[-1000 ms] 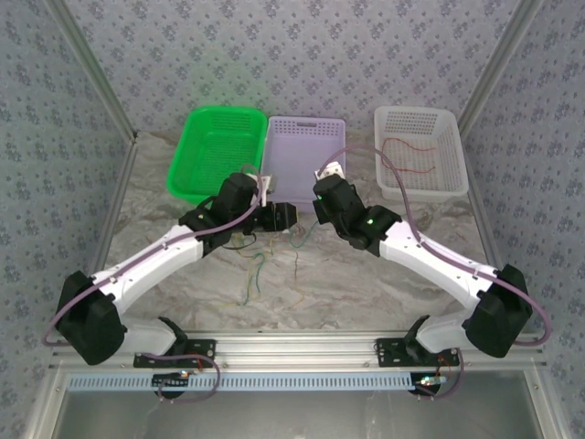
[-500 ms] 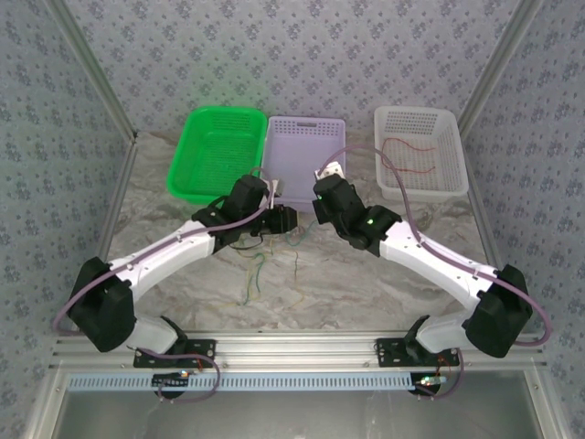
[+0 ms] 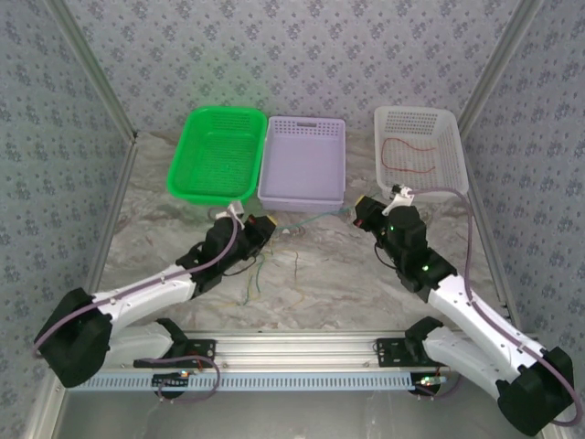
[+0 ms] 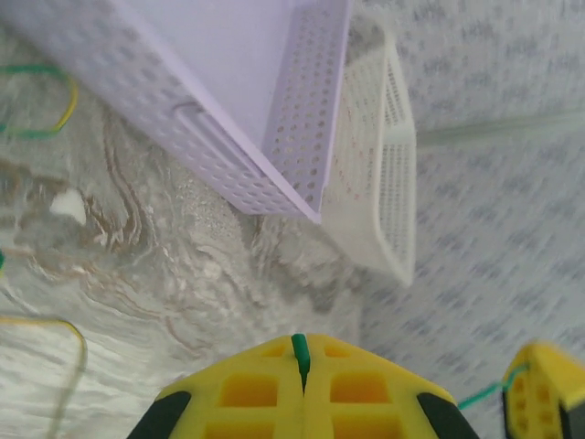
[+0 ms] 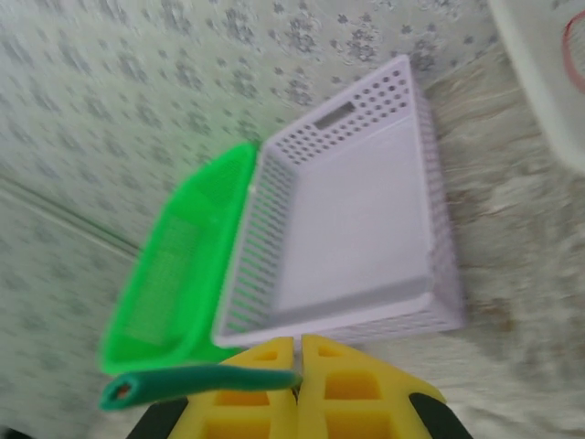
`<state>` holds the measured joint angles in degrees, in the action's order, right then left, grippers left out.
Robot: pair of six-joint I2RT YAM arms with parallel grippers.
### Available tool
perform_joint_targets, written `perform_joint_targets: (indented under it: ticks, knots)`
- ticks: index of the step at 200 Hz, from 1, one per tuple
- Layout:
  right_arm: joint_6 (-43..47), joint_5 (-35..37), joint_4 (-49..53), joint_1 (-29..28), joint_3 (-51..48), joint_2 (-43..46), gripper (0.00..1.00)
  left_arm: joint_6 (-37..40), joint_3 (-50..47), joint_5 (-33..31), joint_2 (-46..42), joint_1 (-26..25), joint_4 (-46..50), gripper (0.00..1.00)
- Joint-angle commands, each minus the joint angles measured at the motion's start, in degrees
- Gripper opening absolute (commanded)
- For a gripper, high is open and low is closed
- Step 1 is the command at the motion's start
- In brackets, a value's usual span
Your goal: Untangle the cables
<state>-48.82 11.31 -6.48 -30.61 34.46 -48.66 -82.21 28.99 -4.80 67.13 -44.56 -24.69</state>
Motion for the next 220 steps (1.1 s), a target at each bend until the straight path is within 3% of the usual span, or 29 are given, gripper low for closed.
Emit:
perform_joint_targets:
  ticks: [1, 56, 80, 109, 130, 140, 159, 179, 220]
  knots:
    - [-19.26, 8.90, -11.64, 1.43, -3.79, 2.51, 0.00, -18.05, -3.33, -14.88, 2.09, -1.69, -11.72, 0.00]
    - [-43.64, 16.33, -15.01, 2.61, -9.07, 5.62, 0.00, -29.43, -2.31, -26.13, 0.97, -7.12, -10.62, 0.00]
    - [-47.91, 15.37, -14.78, 3.11, -8.60, 5.31, 0.00, -34.87, -4.36, -30.70, 2.55, -8.60, -14.68, 0.00]
    - [-48.98, 12.92, -12.30, 2.68, -8.77, 5.32, 0.00, -36.25, -3.37, -31.52, 5.66, -8.64, -20.76, 0.00]
    - [-43.74, 8.77, -5.03, 3.66, -4.34, 4.99, 0.00, -33.39, -1.18, -31.34, 5.80, -8.33, -19.95, 0.00]
    - [-38.13, 4.62, 4.52, 4.91, 1.41, 4.46, 0.00, -30.79, 0.01, -30.09, 4.55, -7.34, -18.05, 0.00]
    - [-26.34, 4.00, 21.21, 4.13, 12.24, 3.45, 0.32, -23.18, 2.69, -24.78, 0.48, -2.94, -13.50, 0.00]
    - [-17.58, 4.88, 24.90, 3.87, 15.46, 5.59, 0.45, -17.39, 4.75, -19.41, -4.86, 2.39, -7.14, 0.00]
    - [-4.85, 2.15, 31.33, 3.60, 21.80, 7.44, 0.48, -17.83, 2.22, -18.01, -13.98, 14.12, -0.40, 0.00]
